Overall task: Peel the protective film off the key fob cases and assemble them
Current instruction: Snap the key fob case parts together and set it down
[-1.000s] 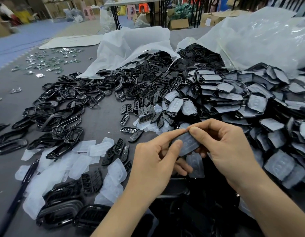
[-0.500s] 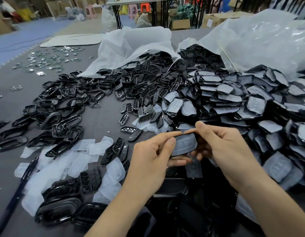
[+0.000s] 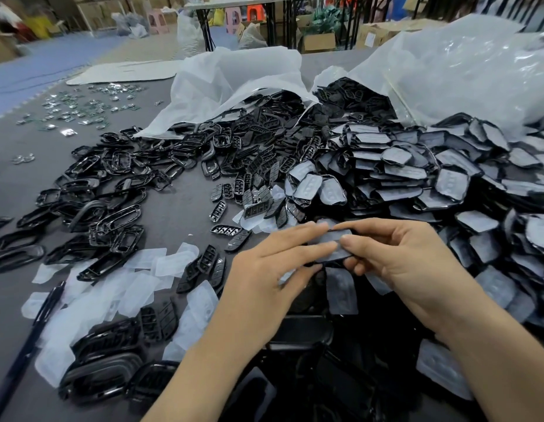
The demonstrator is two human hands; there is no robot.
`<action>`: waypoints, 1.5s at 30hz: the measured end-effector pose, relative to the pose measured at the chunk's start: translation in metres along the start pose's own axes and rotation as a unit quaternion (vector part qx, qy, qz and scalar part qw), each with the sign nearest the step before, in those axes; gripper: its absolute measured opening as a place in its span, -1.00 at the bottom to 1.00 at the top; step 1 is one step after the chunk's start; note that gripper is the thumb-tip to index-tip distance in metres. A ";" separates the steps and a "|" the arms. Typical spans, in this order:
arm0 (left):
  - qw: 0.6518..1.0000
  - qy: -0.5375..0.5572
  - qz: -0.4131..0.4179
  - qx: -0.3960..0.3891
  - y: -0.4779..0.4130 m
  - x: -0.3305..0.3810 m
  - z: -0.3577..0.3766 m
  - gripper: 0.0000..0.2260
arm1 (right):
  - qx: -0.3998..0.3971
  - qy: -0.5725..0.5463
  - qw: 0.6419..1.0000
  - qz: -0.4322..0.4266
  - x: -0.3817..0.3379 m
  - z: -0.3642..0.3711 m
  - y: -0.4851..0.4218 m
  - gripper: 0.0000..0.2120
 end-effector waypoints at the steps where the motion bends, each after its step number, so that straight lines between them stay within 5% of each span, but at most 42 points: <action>1: 1.000 0.000 0.013 0.008 0.001 0.001 0.001 -0.78 | -0.005 -0.008 1.000 0.010 0.000 0.000 0.000 -0.88; 5: 1.000 0.007 0.027 0.009 0.001 0.002 0.002 -0.78 | -0.022 -0.027 0.999 0.027 0.000 -0.001 0.002 -0.87; 8: 0.981 0.179 -0.072 0.001 0.001 -0.006 -0.001 -0.76 | -0.052 -0.042 0.998 0.021 -0.004 0.000 0.003 -0.86; 14: 0.817 0.534 -0.216 -0.023 0.003 -0.016 0.002 -0.77 | -0.132 -0.090 0.987 0.009 -0.008 0.004 0.003 -0.87; 19: 0.756 0.611 -0.233 -0.035 0.002 -0.009 0.007 -0.80 | -0.147 -0.099 0.984 -0.010 -0.005 0.004 0.001 -0.56; 26: 0.727 0.649 -0.223 -0.032 0.002 0.000 0.011 -0.71 | -0.156 -0.193 0.968 -0.040 -0.003 0.009 0.001 -0.65; 37: 0.770 0.618 -0.154 -0.040 0.001 -0.004 0.005 -0.70 | -0.188 -0.215 0.957 -0.057 -0.004 0.014 0.002 -0.68; 45: 0.738 0.656 -0.144 -0.063 0.002 -0.006 0.006 -0.63 | -0.204 -0.236 0.948 -0.067 -0.002 0.020 0.003 -0.70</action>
Point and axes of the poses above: each hand's wrist, its own y-axis away from the middle knuckle, its own z-axis out of the palm, x = y × z, the point moved 4 cm from there along -y, towards the middle knuckle, and after that the axes turned 12 degrees about -x, right-handed, at the moved point
